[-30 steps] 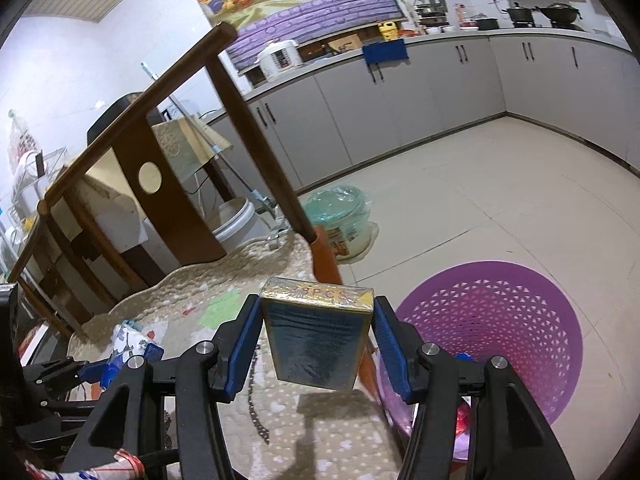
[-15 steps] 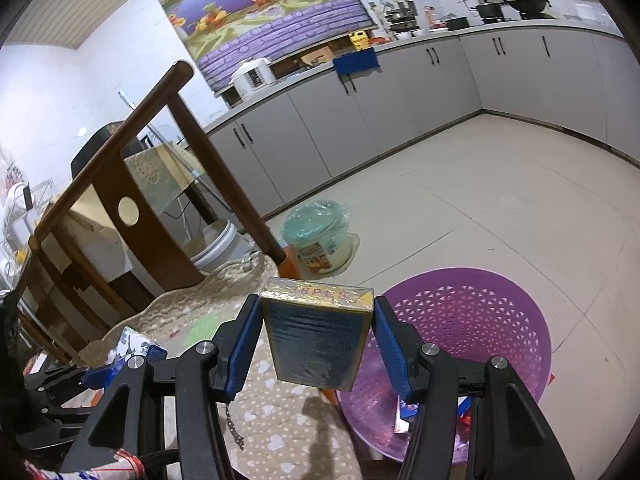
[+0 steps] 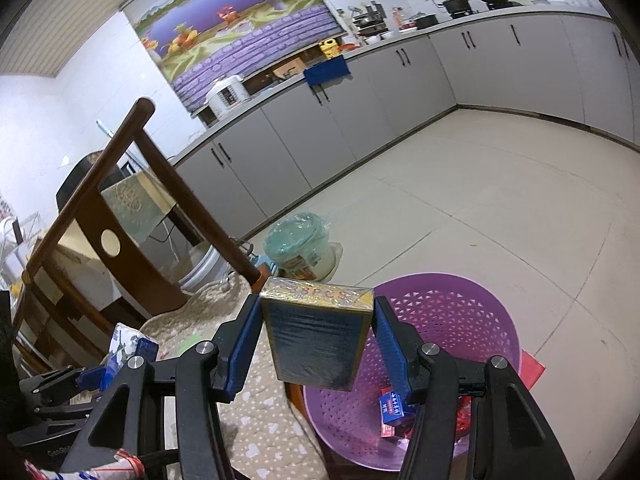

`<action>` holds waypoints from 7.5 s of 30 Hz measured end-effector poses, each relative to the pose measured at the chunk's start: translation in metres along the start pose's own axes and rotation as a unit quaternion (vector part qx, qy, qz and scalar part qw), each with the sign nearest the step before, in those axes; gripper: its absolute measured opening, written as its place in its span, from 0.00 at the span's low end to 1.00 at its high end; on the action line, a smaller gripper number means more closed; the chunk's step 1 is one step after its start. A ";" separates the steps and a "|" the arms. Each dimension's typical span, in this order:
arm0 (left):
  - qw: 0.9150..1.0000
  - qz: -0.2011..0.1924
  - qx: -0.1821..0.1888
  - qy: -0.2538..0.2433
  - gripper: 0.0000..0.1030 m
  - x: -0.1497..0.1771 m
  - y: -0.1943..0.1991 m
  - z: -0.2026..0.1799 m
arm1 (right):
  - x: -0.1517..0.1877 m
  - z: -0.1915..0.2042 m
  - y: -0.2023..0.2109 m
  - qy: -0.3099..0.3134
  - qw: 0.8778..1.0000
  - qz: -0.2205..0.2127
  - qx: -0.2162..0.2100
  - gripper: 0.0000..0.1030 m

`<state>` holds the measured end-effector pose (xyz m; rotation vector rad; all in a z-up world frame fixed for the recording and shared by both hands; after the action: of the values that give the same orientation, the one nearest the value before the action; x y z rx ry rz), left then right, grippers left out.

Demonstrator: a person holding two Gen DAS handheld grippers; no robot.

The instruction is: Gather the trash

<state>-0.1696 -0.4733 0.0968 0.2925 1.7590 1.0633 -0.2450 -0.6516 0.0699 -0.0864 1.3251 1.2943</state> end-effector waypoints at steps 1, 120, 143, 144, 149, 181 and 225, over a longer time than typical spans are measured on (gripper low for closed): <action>1.000 0.000 0.002 -0.004 0.50 -0.002 -0.002 -0.004 | -0.001 -0.002 0.000 -0.003 1.000 0.000 0.001 0.58; 0.937 0.006 -0.075 0.341 0.98 0.243 0.066 0.225 | 0.201 0.180 -0.037 0.293 0.944 0.150 0.031 0.99; 0.951 -0.052 -0.084 0.292 1.00 0.240 0.111 0.248 | 0.207 0.191 -0.050 0.341 0.914 0.200 0.086 1.00; 0.949 -0.060 -0.086 0.298 1.00 0.237 0.116 0.259 | 0.206 0.191 -0.050 0.341 0.916 0.196 0.085 1.00; 0.926 -0.091 -0.090 0.355 1.00 0.221 0.130 0.333 | 0.207 0.189 -0.046 0.333 0.924 0.169 0.083 1.00; 0.888 -0.123 -0.076 0.437 0.16 0.253 0.147 0.410 | 0.234 0.420 -0.036 0.520 0.839 0.117 -0.112 0.74; 0.939 -0.095 0.016 0.330 0.16 0.227 0.127 0.323 | 0.207 0.338 -0.020 0.324 0.895 0.289 -0.102 0.16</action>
<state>-0.0326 -0.0893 0.0201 -0.2482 2.3411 1.0601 -0.0705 -0.2981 0.0232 -0.3125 1.8578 2.0256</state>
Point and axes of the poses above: each gripper's, at about its wrist camera, not at the fingertips, and y roughly against the way its jaws point, z to its left, x to its underside, the point moved 6 cm from there along -y, roughly the way its jaws point, and after that the axes turned 14 degrees about x, right-handed, at the moved point
